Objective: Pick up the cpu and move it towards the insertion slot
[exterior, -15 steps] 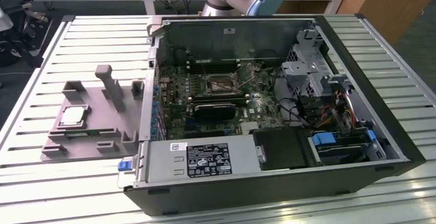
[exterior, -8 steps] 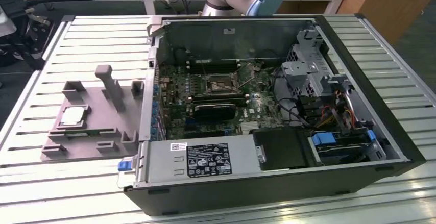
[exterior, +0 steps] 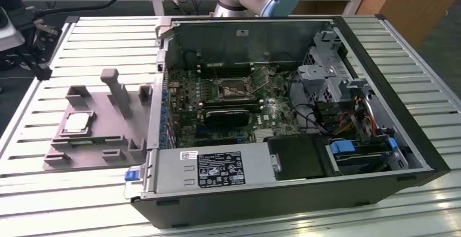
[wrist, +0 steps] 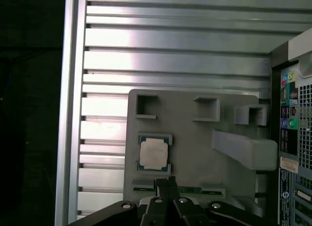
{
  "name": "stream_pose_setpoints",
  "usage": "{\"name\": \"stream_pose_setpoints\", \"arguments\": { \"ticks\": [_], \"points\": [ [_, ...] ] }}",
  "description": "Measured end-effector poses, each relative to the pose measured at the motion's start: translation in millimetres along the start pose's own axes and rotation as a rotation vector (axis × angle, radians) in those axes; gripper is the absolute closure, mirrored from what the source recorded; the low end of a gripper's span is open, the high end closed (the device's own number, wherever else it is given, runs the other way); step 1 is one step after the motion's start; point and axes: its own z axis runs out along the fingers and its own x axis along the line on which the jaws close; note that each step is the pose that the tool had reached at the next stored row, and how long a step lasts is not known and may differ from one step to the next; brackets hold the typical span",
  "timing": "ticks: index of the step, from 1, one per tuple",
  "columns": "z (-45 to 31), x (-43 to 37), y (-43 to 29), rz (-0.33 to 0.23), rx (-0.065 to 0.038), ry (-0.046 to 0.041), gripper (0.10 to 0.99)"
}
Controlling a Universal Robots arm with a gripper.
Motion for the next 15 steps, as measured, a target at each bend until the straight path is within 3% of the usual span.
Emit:
{"name": "stream_pose_setpoints", "arguments": {
  "ticks": [8, 15],
  "points": [
    [14.5, 0.9, -0.9, 0.000, 0.000, -0.0010, 0.984],
    [24.2, 3.6, -1.4, 0.000, -0.001, -0.0132, 0.984]
  ]
}}
